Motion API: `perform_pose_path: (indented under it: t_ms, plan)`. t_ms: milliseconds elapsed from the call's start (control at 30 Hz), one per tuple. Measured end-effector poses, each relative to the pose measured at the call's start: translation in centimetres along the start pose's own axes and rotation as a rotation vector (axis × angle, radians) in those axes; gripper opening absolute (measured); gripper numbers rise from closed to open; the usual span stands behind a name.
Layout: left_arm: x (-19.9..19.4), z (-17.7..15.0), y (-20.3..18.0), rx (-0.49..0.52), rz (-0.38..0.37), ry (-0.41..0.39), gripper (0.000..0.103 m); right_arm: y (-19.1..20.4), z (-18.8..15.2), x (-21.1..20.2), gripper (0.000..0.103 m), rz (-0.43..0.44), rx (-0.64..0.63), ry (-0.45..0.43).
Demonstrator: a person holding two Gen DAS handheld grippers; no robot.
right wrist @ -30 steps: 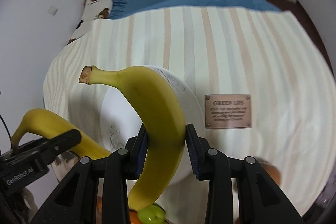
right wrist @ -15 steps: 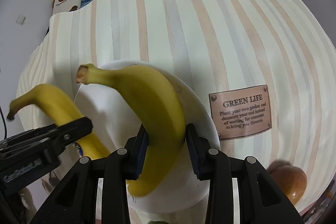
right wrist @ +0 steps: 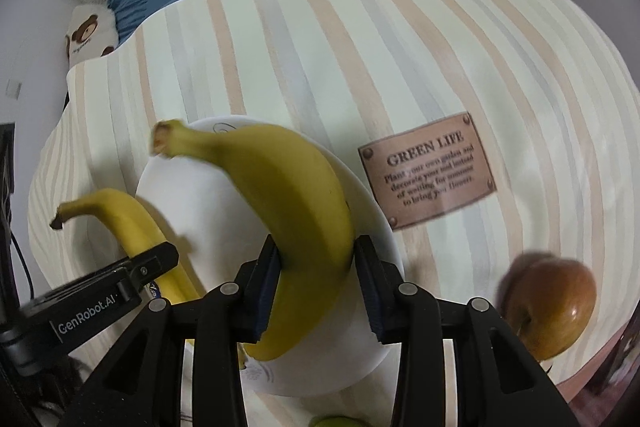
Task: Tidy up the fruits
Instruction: 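Lower both bananas onto the white plate and open both grippers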
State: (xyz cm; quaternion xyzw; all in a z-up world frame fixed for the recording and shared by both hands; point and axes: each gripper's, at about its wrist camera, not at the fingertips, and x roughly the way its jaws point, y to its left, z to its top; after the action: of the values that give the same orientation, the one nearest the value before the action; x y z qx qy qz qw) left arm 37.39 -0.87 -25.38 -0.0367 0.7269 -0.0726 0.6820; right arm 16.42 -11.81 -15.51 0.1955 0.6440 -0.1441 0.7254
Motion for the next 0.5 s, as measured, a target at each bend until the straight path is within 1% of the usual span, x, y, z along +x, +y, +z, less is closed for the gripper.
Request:
perform_pose_path:
  t_ms: [67, 167, 200, 267, 300, 333, 367, 400, 433, 467, 500]
  plan:
    - [-0.3, -0.3, 0.3, 0.001, 0.01, -0.005, 0.038, -0.5, -0.3, -0.2, 0.043, 0.008, 0.017, 0.01]
    - [-0.9, -1.0, 0.6, 0.002, 0.016, -0.015, 0.038, -1.7, -0.7, -0.7, 0.05, 0.029, 0.043, 0.026]
    - [-1.3, -1.2, 0.7, 0.001, 0.02, -0.022, 0.041, -1.9, -0.8, -0.8, 0.054, 0.035, 0.046, 0.032]
    - [-2.1, -1.6, 0.9, 0.003, 0.014, -0.044, 0.057, -1.8, -0.9, -1.4, 0.06, 0.046, 0.048, 0.032]
    - [-2.6, -2.0, 1.0, 0.004, 0.007, -0.057, 0.061, -2.0, -0.9, -1.7, 0.066, 0.048, 0.044, 0.032]
    - [-3.2, -1.7, 1.0, 0.004, 0.007, -0.063, 0.07, -2.0, -0.8, -2.2, 0.074, 0.046, 0.033, 0.028]
    - [-3.8, -1.9, 1.2, 0.005, 0.009, -0.077, 0.076, -1.7, -0.8, -2.6, 0.078, 0.044, 0.021, 0.02]
    - [-4.3, -2.1, 1.2, 0.008, 0.012, -0.086, 0.08, -1.7, -0.9, -3.0, 0.084, 0.042, 0.006, 0.007]
    - [-4.8, -2.3, 1.3, 0.013, 0.022, -0.097, 0.085, -1.4, -0.9, -3.5, 0.085, 0.034, -0.007, -0.004]
    - [-5.4, -2.7, 1.6, 0.019, 0.039, -0.113, 0.086, -1.5, -1.1, -3.9, 0.086, 0.021, -0.021, -0.014]
    - [-5.9, -3.2, 1.6, 0.025, 0.055, -0.13, 0.087, -1.4, -1.1, -4.3, 0.089, 0.008, -0.037, -0.023]
